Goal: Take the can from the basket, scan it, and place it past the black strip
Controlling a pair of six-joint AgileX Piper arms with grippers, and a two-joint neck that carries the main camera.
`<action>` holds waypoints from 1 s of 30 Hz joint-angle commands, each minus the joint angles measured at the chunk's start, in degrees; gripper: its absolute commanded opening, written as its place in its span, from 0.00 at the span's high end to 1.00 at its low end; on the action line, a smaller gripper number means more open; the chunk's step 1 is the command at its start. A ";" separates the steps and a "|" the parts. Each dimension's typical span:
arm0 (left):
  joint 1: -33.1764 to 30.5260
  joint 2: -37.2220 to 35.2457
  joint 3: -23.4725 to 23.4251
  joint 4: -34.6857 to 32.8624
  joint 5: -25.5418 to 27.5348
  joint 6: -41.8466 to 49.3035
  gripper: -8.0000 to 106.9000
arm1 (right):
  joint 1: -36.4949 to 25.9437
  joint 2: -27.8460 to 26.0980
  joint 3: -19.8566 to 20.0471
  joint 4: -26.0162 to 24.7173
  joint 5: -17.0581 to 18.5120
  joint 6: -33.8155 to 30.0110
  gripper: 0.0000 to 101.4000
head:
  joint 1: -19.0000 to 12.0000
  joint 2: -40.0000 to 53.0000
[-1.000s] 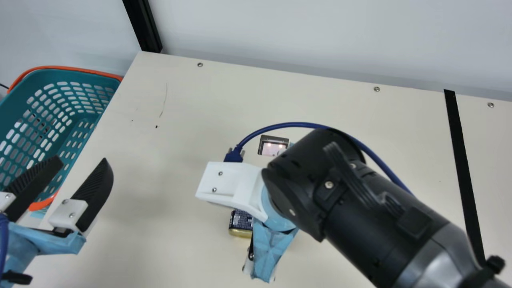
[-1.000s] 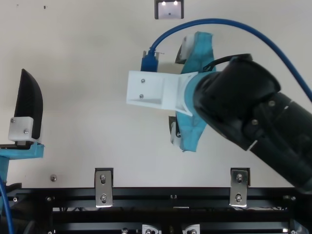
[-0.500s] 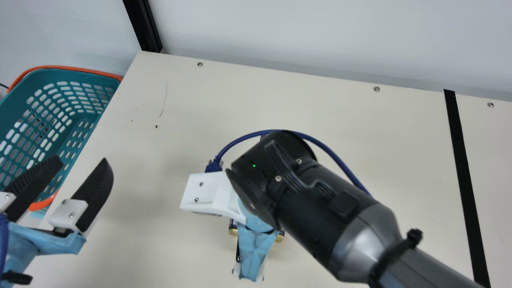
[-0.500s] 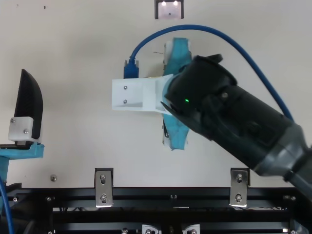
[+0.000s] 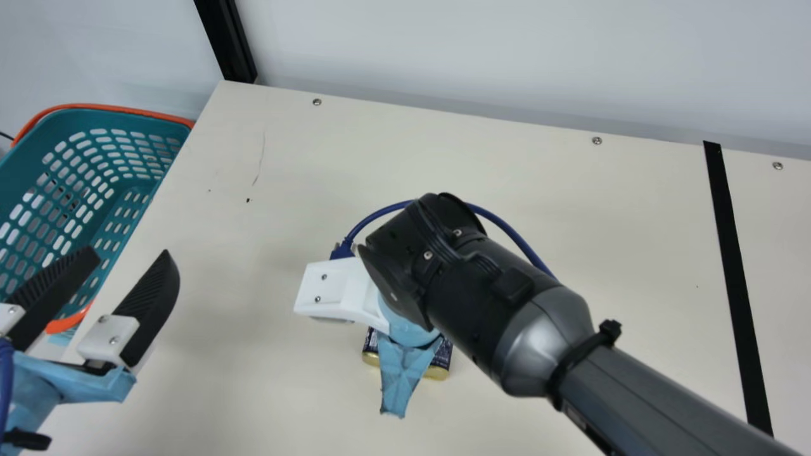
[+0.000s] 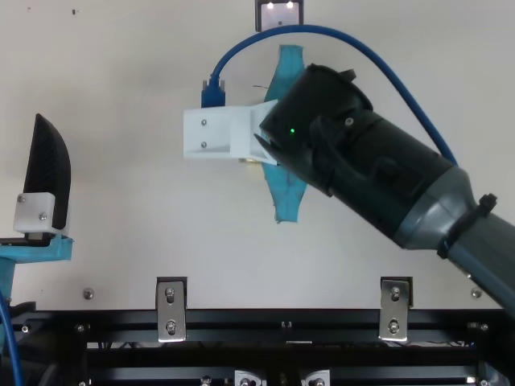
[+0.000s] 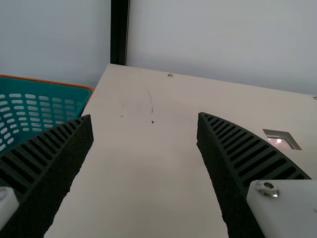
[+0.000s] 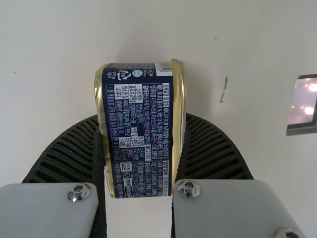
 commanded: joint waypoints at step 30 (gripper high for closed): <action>0.00 0.00 0.00 0.00 0.00 0.00 0.15 | -21.68 -12.74 7.57 -9.81 -3.99 14.68 1.00 | -0.30 -16.74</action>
